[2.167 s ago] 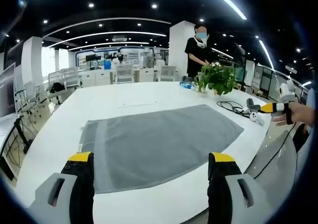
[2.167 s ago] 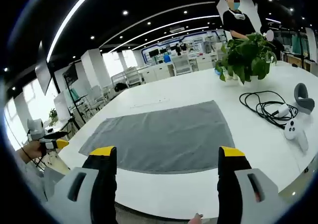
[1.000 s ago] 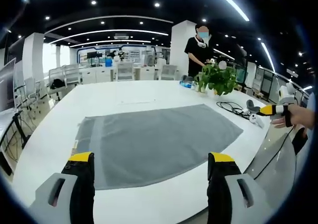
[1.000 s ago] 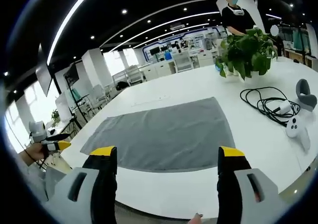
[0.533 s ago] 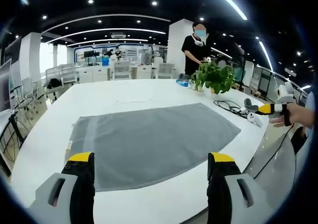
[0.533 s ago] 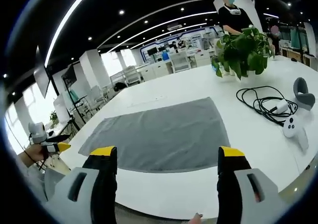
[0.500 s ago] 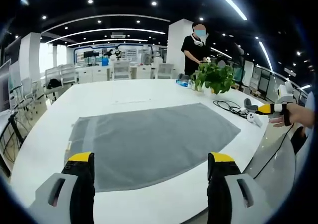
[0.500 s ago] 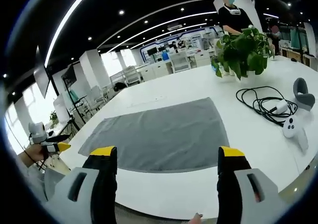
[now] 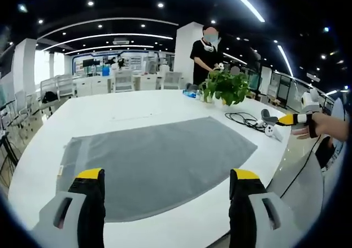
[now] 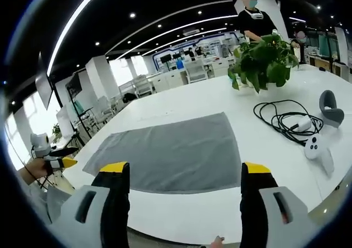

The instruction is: Fold the towel on the table until its edges align and the towel forms a compact rectangular stack.

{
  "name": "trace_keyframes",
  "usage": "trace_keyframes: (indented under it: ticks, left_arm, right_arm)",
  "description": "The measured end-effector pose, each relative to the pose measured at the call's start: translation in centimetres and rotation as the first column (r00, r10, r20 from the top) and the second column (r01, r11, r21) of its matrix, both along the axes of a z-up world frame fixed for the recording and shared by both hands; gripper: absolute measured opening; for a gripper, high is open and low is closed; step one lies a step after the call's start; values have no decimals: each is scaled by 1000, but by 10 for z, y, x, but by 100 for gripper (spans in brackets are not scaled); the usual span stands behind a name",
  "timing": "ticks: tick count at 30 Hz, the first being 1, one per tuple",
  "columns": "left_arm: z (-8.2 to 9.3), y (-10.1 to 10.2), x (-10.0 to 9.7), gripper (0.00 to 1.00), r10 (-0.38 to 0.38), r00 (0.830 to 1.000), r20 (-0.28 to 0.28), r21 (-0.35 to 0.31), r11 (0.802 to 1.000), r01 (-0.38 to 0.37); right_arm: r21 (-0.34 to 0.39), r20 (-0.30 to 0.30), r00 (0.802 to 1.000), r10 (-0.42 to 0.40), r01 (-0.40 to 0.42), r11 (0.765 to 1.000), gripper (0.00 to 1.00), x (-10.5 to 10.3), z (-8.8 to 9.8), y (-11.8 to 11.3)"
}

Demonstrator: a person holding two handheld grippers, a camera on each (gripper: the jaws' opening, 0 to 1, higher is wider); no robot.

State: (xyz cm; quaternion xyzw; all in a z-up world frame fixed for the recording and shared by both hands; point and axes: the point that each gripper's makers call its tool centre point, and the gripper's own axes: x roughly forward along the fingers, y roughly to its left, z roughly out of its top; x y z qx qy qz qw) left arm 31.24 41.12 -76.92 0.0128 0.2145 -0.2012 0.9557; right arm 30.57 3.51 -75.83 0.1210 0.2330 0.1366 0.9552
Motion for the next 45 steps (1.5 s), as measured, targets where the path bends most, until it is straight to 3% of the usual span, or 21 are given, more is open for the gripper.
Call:
trace_keyframes:
  ticks: [9,14,24,28,33,36,42,43,45]
  left_arm:
    - [15,-69,17,96,-119,993,26,-30,992,119]
    - [17,-111,20,96,-213,977,29,-25,977,213]
    - [17,-163,29,96,-333,942,42,13,943,333]
    - [15,-188,35,96,-398,916,48,62,917,395]
    - [13,-219,40,96,-469,882,51,85,882,464]
    - [15,-237,40,97,-541,839,62,152,836,528]
    - [13,-264,49,97,-584,809,63,153,807,571]
    - [12,-270,50,97,-603,796,58,160,792,589]
    - [9,-279,53,97,-617,785,56,173,781,601]
  right_arm:
    - [8,16,1000,-2,2,1000,83,13,6,-16]
    - [-14,38,999,5,-4,1000,83,26,16,-27]
    - [-49,68,997,36,-33,998,83,51,32,-49]
    - [-11,88,996,28,-27,1000,83,63,37,-52]
    - [-17,88,996,31,-29,999,82,77,35,-54]
    - [-12,86,996,28,-27,1000,82,85,34,-55]
    - [-32,84,996,-4,7,999,82,105,28,-65]
    - [-29,82,997,-5,7,1000,82,108,28,-66]
    - [-25,80,997,-7,9,1000,81,115,25,-67]
